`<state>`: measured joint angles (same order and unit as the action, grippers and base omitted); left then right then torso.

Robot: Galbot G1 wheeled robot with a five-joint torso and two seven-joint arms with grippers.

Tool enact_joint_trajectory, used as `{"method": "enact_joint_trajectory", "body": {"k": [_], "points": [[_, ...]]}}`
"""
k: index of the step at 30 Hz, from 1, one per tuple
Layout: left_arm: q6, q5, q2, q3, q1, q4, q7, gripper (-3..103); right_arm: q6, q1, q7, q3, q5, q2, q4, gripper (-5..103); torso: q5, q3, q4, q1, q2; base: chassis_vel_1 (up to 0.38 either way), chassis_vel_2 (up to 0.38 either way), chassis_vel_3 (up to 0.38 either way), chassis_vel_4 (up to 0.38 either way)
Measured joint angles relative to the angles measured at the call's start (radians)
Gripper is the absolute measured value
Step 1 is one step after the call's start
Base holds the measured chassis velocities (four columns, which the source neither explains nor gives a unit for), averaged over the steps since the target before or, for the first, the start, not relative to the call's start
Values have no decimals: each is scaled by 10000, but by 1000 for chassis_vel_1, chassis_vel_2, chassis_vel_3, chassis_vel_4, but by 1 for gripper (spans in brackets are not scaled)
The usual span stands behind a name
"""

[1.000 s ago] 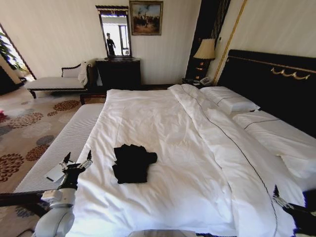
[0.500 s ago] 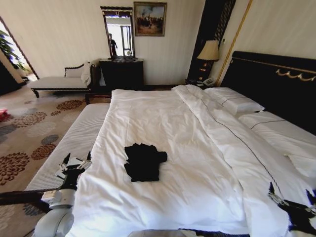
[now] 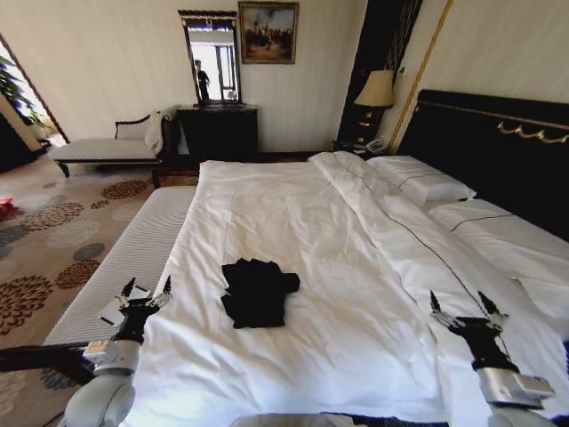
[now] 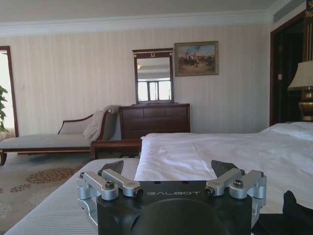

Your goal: Fold the clothes on the bed.

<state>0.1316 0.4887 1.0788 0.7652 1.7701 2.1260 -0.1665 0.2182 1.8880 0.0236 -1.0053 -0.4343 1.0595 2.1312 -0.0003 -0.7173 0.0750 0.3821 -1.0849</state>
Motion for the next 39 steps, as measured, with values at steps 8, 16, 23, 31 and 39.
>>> {"method": "enact_joint_trajectory", "body": {"k": [8, 16, 23, 31, 39], "points": [[-288, 30, -195, -564, -328, 86, -166, 100, -1543, -1179, 51, 1256, -932, -1640, 501, 100, 6, -1, -5, 1, 1, 0, 0, 0, 0], [-633, 122, -719, -1887, -1345, -350, -326, 100, -2581, -1288, 370, 1597, -2588, -2780, 716, 100, 3, 0, -1, 1, 1, 0, 0, 0, 0], [-955, 361, -900, -2392, -1778, -616, -419, 100, -3784, -3138, 139, 3096, -5475, -4039, 387, 100, 5, -1, -2, 1, 1, 0, 0, 0, 0], [-1159, 774, -1048, -2564, -1867, -750, -426, 100, -5130, -5457, -315, 4920, -7721, -4603, -197, 100, 3, -1, -3, 1, 1, 0, 0, 0, 0], [-1708, 1891, -1859, -3978, -3080, -1069, -659, 100, -5436, -6333, -446, 5902, -7707, -4483, -500, 100, 3, -1, 4, 1, 2, 0, 0, 0, 0]]}}
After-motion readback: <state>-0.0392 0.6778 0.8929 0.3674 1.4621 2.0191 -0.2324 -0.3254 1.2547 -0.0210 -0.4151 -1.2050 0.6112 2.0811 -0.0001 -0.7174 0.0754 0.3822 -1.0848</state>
